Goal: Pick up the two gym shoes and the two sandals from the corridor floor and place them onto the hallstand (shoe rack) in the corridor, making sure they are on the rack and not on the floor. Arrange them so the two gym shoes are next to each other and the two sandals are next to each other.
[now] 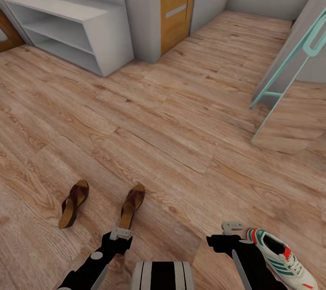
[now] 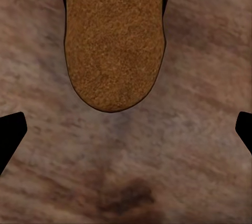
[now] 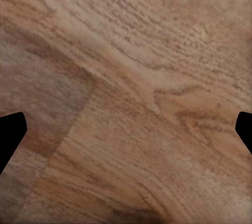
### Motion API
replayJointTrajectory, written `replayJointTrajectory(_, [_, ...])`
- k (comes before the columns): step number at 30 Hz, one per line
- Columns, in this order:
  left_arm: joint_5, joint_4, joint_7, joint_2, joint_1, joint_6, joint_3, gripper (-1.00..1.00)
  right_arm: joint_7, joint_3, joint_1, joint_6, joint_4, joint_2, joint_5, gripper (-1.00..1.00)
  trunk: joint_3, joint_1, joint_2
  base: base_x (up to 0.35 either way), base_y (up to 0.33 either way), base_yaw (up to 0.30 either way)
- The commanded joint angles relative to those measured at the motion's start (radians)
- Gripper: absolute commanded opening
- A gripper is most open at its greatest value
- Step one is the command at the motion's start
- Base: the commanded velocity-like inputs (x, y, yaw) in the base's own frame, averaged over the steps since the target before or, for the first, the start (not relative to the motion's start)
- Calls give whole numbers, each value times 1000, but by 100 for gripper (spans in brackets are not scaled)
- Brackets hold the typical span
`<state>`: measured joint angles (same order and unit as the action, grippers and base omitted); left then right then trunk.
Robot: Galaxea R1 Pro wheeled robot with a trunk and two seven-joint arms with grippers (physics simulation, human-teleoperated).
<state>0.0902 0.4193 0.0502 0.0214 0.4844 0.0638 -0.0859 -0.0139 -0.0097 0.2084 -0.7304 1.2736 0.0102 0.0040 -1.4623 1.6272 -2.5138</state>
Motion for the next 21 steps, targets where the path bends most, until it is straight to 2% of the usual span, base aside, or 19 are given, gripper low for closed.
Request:
replayJointTrajectory(1, [10, -1, 1, 0, 0, 4, 1, 100, -1, -1, 0, -5, 1, 0, 1, 100, -1, 0, 0, 0, 0, 0])
replayJointTrajectory(10, [10, 15, 0, 0, 0, 4, 0, 100, -1, -1, 0, -5, 1, 0, 1, 100, -1, 0, 0, 2, 0, 0])
replayJointTrajectory(21, [10, 18, 0, 0, 0, 4, 0, 100, -1, -1, 0, -5, 1, 0, 1, 100, -1, 0, 0, 145, 24, 0])
